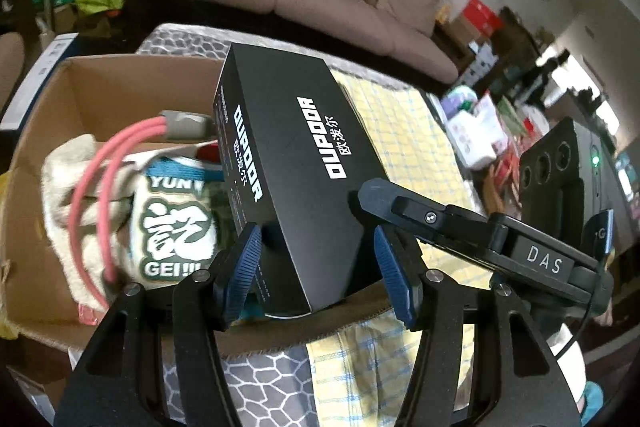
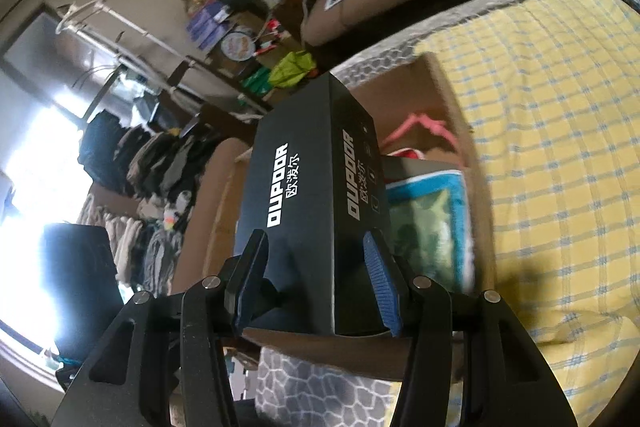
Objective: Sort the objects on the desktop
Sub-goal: 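Lower the black box into the cardboard box and open both grippers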
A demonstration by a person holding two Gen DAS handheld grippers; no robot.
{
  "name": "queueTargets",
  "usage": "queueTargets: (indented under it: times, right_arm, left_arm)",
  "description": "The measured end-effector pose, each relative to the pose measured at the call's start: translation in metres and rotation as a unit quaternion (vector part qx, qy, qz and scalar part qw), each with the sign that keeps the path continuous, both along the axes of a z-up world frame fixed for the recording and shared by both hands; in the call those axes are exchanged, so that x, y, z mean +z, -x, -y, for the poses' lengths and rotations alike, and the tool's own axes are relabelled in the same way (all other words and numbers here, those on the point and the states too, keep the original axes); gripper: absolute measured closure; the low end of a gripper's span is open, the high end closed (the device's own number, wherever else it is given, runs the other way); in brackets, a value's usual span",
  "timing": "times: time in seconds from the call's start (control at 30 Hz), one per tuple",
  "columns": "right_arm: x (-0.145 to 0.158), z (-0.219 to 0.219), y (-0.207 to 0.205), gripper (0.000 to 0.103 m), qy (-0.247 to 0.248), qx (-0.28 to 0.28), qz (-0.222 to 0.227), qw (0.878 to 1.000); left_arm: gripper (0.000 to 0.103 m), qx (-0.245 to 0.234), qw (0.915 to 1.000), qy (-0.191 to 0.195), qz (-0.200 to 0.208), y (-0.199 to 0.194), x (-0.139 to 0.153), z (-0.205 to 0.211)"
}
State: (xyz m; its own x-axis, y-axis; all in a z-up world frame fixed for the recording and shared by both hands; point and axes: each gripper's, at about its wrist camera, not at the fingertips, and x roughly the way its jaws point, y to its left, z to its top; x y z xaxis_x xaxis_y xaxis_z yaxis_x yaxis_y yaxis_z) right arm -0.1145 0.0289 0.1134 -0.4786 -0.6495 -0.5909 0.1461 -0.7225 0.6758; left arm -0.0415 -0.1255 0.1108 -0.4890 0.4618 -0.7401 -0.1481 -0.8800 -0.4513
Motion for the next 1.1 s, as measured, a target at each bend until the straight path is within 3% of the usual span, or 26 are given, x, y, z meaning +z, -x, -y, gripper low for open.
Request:
queueTargets:
  times: [0.17, 0.43, 0.57, 0.8, 0.87, 1.0, 1.1]
  right_arm:
    - [-0.013, -0.01, 0.003, 0.051, -0.015, -0.018, 0.014, 1.0]
    - [-0.02, -0.012, 0.005, 0.052, -0.047, -0.021, 0.025, 0.998]
    - [-0.018, -0.01, 0.002, 0.051, -0.055, -0.026, 0.024, 0.998]
    - [0.004, -0.018, -0.009, 0.035, -0.095, -0.027, -0.002, 0.995]
    - [0.013, -0.021, -0.014, 0.021, -0.123, -0.028, -0.013, 0.992]
    - [0.02, -0.024, -0.024, 0.017, -0.168, -0.026, -0.029, 0.985]
    - [0.019, -0.025, -0.034, 0.006, -0.197, -0.023, -0.036, 0.979]
  left_arm:
    - [0.048, -0.026, 0.9994, 0.016, 0.015, 0.011, -0.012, -0.014]
    - [0.048, -0.034, 0.9989, 0.009, 0.032, 0.015, -0.025, -0.018]
    - [0.037, -0.03, 0.9989, 0.01, 0.033, 0.009, -0.024, -0.017]
    - [0.025, -0.004, 0.9995, 0.017, 0.027, -0.003, -0.01, 0.001]
    - [0.018, 0.01, 0.9995, 0.018, 0.022, -0.009, -0.005, 0.008]
    - [0.01, 0.019, 0.9992, 0.035, 0.009, -0.02, 0.003, 0.012]
    - [0.001, 0.02, 0.9991, 0.036, 0.006, -0.029, 0.004, 0.013]
